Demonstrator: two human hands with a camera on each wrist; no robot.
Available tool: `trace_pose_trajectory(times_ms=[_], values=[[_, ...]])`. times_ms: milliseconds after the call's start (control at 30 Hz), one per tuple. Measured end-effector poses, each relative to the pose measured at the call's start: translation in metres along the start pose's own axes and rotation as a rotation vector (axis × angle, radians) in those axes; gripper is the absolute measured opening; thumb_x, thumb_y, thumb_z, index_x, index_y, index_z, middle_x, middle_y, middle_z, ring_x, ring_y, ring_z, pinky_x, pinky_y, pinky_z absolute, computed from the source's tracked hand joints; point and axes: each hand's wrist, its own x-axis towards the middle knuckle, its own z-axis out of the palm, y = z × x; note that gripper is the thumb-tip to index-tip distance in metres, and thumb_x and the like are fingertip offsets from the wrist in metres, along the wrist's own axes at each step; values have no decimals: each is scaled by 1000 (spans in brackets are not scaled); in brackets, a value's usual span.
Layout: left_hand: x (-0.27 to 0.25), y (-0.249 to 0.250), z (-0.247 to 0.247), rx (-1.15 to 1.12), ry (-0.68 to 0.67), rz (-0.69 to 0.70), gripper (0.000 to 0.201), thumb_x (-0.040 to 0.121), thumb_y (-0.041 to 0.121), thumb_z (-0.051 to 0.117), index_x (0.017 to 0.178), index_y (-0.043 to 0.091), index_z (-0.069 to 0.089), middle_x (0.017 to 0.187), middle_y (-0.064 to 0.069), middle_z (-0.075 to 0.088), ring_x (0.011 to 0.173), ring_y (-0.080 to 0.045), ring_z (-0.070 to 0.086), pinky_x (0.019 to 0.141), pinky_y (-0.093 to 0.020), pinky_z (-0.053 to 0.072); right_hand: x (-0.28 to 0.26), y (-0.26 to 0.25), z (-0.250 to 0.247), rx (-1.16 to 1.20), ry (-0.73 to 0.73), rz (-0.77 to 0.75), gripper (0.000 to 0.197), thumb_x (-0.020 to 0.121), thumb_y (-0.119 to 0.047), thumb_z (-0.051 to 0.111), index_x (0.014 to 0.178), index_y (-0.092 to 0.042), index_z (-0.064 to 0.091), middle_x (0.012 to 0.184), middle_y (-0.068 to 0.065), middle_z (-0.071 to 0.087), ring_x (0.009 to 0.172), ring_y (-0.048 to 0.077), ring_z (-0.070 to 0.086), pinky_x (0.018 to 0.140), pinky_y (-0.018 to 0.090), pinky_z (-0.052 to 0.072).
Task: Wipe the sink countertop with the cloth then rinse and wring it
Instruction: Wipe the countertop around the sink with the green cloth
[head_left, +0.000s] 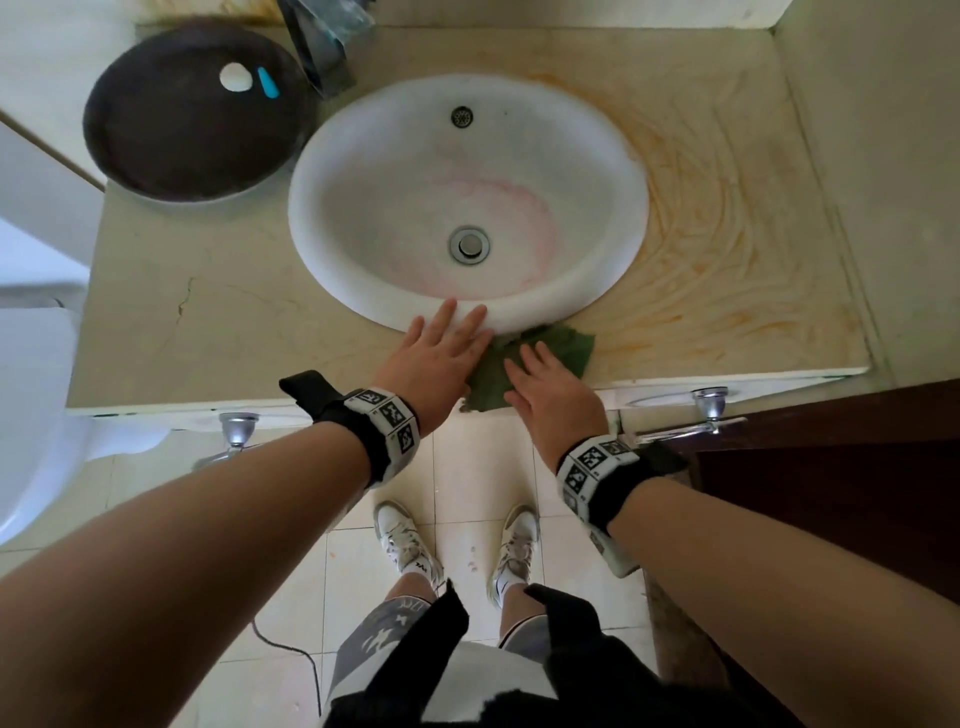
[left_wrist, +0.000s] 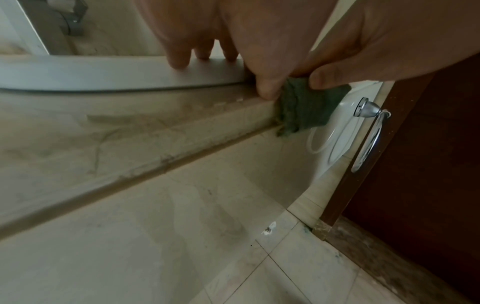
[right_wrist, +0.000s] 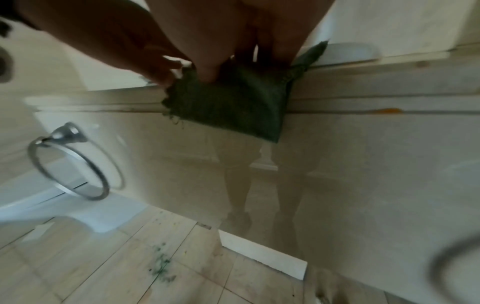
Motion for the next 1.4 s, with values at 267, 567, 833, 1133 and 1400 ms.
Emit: trace_pose_trajectory(times_ms=[267, 567, 833, 1133, 1400], values=[[4, 0, 5, 25, -5, 20, 73, 98, 33, 45, 154, 22, -2, 161, 2, -10, 148, -30, -9, 118, -47, 4, 3, 51, -12, 20, -25, 169, 40, 99, -25, 49, 137, -12, 51, 147, 8, 44, 141, 24, 34, 114, 34, 30], [22, 3, -9, -11, -36, 11, 95, 89, 49, 58, 153, 23, -7, 161, 5, -9, 148, -27, -4, 120, -46, 5, 1, 48, -36, 176, 72, 429, 63, 93, -38, 56, 148, -19, 33, 156, -2, 28, 146, 12, 21, 116, 31, 26], [26, 5, -12, -6, -41, 21, 99, 86, 50, 61, 153, 23, -7, 161, 5, -9, 148, -28, -2, 120, -46, 7, 27, 35, -20, 112, -34, 610, 66, 99, -40, 43, 150, -5, 22, 159, 11, 17, 148, 24, 9, 121, 34, 13], [42, 20, -21, -21, -68, 46, 104, 85, 51, 62, 153, 19, -10, 161, 4, -12, 149, -26, -5, 120, -48, 9, -3, 95, -45, -30, -171, 452, 67, 100, -43, 35, 152, -7, 14, 161, 8, 8, 149, 21, 3, 120, 30, 6], [62, 45, -20, -92, -40, 25, 106, 81, 62, 59, 153, 17, -6, 162, 1, -9, 149, -26, -3, 121, -44, 8, 11, 38, -18, -49, -185, 312, 70, 97, -44, 39, 152, -6, 16, 161, 11, 10, 149, 24, 5, 122, 35, 4]])
